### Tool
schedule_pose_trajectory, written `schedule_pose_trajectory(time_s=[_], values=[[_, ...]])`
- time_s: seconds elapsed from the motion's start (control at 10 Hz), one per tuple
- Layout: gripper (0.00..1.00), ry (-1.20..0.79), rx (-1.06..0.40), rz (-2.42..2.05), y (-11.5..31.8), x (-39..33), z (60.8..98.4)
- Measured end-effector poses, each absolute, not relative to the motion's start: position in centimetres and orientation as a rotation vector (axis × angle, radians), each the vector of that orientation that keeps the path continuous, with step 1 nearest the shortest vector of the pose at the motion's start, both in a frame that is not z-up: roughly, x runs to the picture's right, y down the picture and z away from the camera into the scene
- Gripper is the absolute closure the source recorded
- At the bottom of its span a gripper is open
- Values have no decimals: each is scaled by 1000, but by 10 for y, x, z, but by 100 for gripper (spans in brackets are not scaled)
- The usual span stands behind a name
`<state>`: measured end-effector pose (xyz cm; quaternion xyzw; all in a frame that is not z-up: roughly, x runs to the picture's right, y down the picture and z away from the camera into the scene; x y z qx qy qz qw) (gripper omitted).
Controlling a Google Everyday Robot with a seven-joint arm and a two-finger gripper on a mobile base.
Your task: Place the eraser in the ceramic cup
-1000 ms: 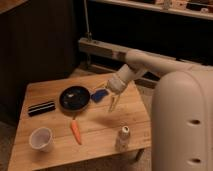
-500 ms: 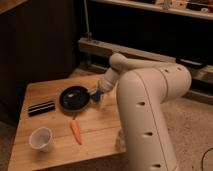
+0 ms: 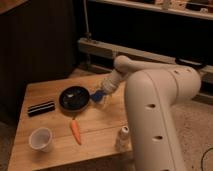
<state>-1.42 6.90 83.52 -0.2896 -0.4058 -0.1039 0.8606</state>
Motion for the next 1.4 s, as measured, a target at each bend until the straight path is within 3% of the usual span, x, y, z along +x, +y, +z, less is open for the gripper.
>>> schedule_pose_trajectory(time_s=[0.4, 0.8, 1.4], values=[[20, -699, -284, -208, 100, 45, 807], [20, -663, -222, -254, 104, 57, 799], [20, -491, -150, -549, 23, -46, 858]])
